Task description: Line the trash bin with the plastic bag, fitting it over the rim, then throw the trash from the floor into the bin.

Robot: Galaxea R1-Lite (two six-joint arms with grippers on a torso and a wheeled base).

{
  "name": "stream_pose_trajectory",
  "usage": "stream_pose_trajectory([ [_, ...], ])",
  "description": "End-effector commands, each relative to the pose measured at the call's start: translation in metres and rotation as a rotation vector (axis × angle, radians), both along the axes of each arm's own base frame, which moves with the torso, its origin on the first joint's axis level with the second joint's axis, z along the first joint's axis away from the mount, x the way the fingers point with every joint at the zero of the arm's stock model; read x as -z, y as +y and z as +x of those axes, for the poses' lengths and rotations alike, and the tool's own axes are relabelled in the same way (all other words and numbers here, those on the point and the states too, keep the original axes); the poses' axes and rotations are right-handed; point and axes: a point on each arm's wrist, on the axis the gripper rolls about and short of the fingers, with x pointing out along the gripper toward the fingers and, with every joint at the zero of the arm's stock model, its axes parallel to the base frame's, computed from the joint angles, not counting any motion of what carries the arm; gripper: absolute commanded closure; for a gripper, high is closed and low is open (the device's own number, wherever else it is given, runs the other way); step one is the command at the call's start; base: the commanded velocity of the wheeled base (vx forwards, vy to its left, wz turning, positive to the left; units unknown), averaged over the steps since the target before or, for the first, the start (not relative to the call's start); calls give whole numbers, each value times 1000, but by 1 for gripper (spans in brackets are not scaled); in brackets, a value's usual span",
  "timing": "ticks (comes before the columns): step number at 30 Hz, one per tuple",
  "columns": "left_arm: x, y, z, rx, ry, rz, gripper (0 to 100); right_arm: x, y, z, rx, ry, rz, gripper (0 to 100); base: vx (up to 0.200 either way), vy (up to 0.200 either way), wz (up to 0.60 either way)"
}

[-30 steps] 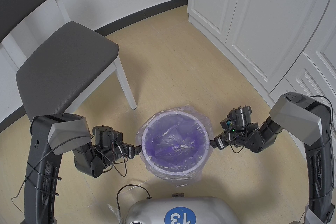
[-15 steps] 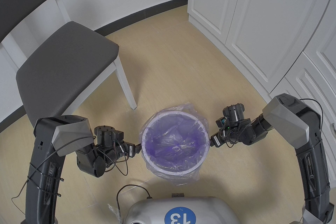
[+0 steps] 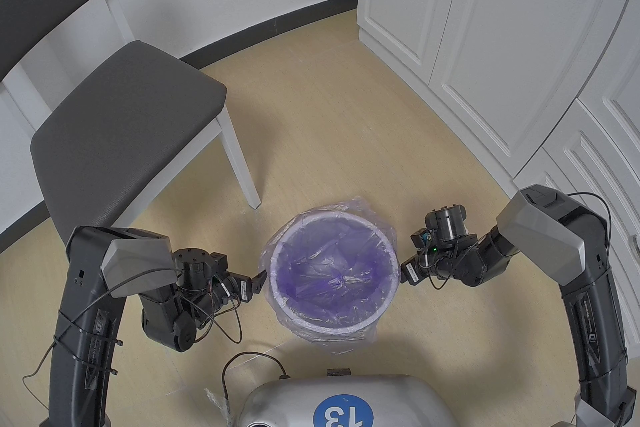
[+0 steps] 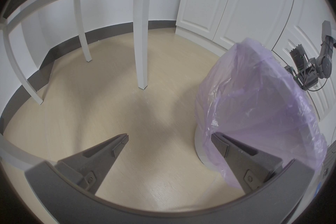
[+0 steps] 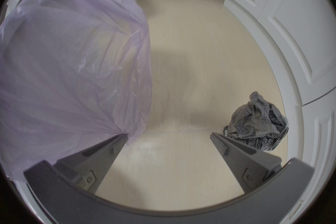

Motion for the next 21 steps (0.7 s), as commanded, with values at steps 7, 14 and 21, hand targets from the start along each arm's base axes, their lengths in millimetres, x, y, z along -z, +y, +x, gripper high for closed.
stream_pose_trajectory([
  [7, 8, 0, -4, 1, 7, 2, 0, 1, 0, -7, 11, 12, 12, 0, 0, 0, 0],
  [14, 10, 1, -5, -1, -20, -9, 0, 2, 0, -7, 15, -11, 22, 0, 0, 0, 0],
  [21, 9, 2, -5, -13, -14, -26, 0, 0, 1, -13, 13, -5, 14, 0, 0, 0, 0],
])
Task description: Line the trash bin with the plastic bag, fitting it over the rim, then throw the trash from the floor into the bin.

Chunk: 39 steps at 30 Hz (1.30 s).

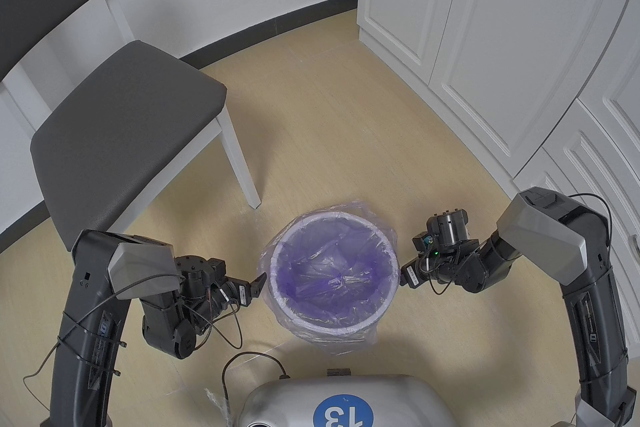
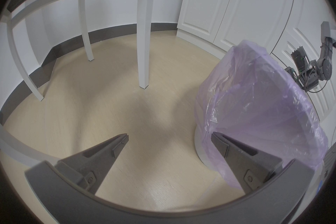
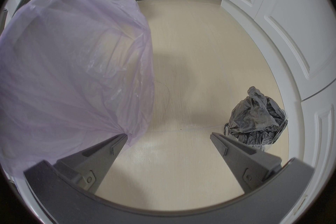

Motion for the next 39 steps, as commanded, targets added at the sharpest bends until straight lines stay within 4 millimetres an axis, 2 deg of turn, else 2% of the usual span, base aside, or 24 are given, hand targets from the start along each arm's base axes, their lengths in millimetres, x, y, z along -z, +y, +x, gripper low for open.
stream_pose_trajectory([
  [1, 2, -2, -1, 2, -9, 15, 0, -9, 0, -9, -2, -4, -4, 0, 0, 0, 0],
  [6, 0, -2, -22, 34, -29, 63, 0, -41, -11, -32, -5, -72, 30, 0, 0, 0, 0],
  [10, -2, 1, -24, 19, -21, 66, 0, -49, -16, -41, -32, -133, 74, 0, 0, 0, 0],
  [14, -23, 9, -30, -17, -34, 51, 0, -55, -19, -55, -41, -178, 91, 0, 0, 0, 0],
  [17, -44, 10, -44, -27, -25, 13, 0, -55, -19, -62, -25, -206, 131, 0, 0, 0, 0],
  [22, -58, 17, -63, -35, 4, 16, 0, -67, -23, -74, 13, -246, 212, 0, 0, 0, 0],
  [25, -69, 22, -81, -33, 29, 18, 0, -75, -29, -90, 43, -295, 264, 0, 0, 0, 0],
  [27, -72, 22, -84, -33, 29, 18, 0, -76, -30, -94, 51, -306, 279, 0, 0, 0, 0],
  [28, -81, 24, -91, -32, 19, 14, 0, -77, -37, -107, 76, -345, 327, 0, 0, 0, 0],
  [31, -90, 23, -97, -27, 10, 3, 0, -74, -42, -119, 96, -376, 357, 0, 0, 0, 0],
  [33, -102, 22, -102, -28, -11, -26, 0, -64, -51, -131, 163, -324, 343, 0, 0, 0, 0],
  [39, -116, 25, -111, -37, -30, -56, 0, -59, -62, -127, 280, -305, 396, 0, 0, 0, 0],
])
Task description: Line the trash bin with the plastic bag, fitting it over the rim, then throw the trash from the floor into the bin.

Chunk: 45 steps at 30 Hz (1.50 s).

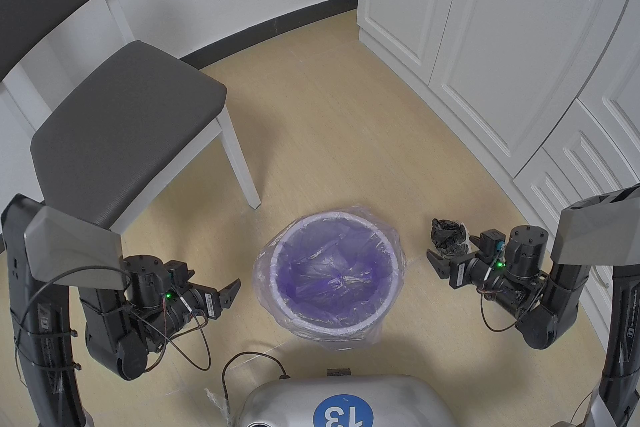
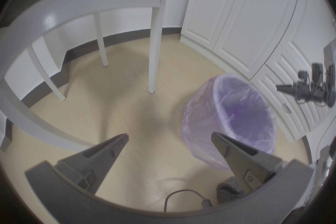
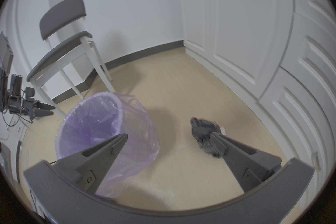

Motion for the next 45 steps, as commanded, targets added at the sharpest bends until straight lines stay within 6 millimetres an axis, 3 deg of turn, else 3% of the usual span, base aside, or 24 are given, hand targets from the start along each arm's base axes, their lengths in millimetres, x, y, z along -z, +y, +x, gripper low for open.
stream_pose_trajectory([
  [1, -28, 3, -15, -6, -65, -39, 0, 12, -15, 4, 90, 38, 42, 0, 0, 0, 0],
  [8, -42, 4, -17, -14, -103, -81, 0, 43, -26, 63, 176, -46, 72, 0, 0, 0, 0],
  [14, -60, 4, -21, -12, -166, -101, 0, 63, -23, 89, 234, -98, 71, 0, 0, 0, 0],
  [22, -73, 7, -35, -15, -186, -128, 0, 93, -25, 109, 293, -121, 46, 0, 0, 0, 0],
  [23, -76, 8, -37, -18, -195, -136, 0, 104, -26, 114, 304, -123, 42, 0, 0, 0, 0],
  [34, -80, 10, -44, -27, -193, -171, 0, 102, -23, 131, 489, -204, 107, 0, 0, 0, 0],
  [45, -80, 11, -46, -29, -188, -171, 0, 101, -14, 140, 540, -250, 187, 0, 0, 0, 0],
])
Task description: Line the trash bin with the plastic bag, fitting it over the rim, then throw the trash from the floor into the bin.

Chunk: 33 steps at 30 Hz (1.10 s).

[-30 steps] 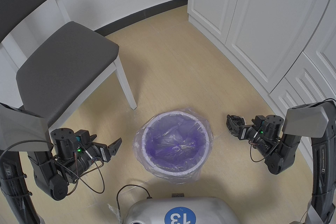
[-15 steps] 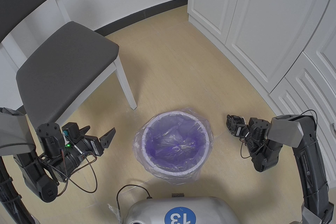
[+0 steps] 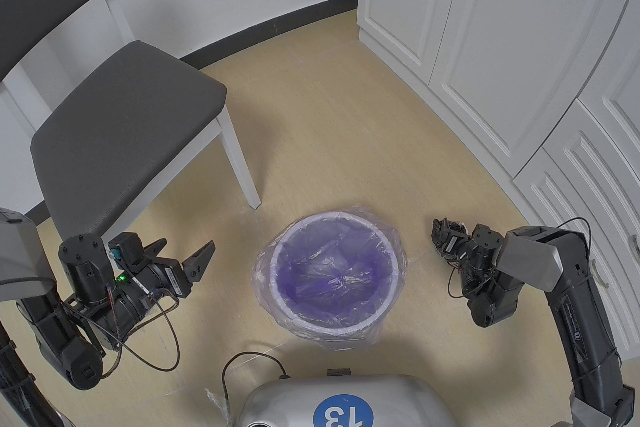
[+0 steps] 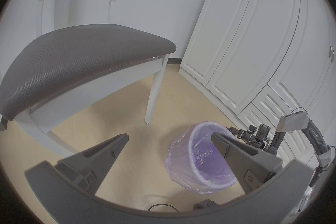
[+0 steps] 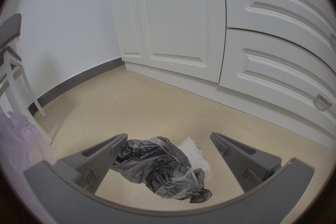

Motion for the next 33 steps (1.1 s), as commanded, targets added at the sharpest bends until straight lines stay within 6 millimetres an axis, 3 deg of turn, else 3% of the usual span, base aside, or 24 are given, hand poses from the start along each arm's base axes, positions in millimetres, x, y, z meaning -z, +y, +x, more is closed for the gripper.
stream_pose_trajectory([
  [1, -3, 0, 0, -1, -20, -5, 0, 2, 0, 1, 53, -23, 7, 0, 0, 0, 0],
  [9, -5, 0, -1, 1, -32, -9, 0, -2, -4, -10, -12, 22, 18, 0, 0, 0, 0],
  [11, -6, 0, -1, 2, -35, -9, 0, -32, -2, -15, -70, -8, 30, 0, 0, 0, 0],
  [12, -6, -1, -1, 4, -35, -9, 0, -35, -1, -15, -79, -12, 31, 0, 0, 0, 0],
  [15, -6, -2, -1, 9, -36, -8, 0, -74, 2, -22, -197, -43, 31, 0, 0, 0, 0],
  [21, -6, -2, 0, 12, -37, -9, 0, -117, 5, -30, -301, -16, -8, 0, 0, 0, 0],
  [23, -6, -6, -2, 26, -35, -9, 0, -131, 4, -34, -354, 75, -27, 0, 0, 0, 0],
  [27, -4, -9, -3, 41, -28, -5, 0, -136, -5, -37, -415, 297, -95, 0, 0, 0, 0],
  [31, -2, -10, -3, 46, -18, -2, 0, -133, -12, -27, -438, 443, -164, 0, 0, 0, 0],
  [33, 0, -11, -2, 46, -11, 0, 0, -121, -13, -20, -441, 498, -175, 0, 0, 0, 0],
])
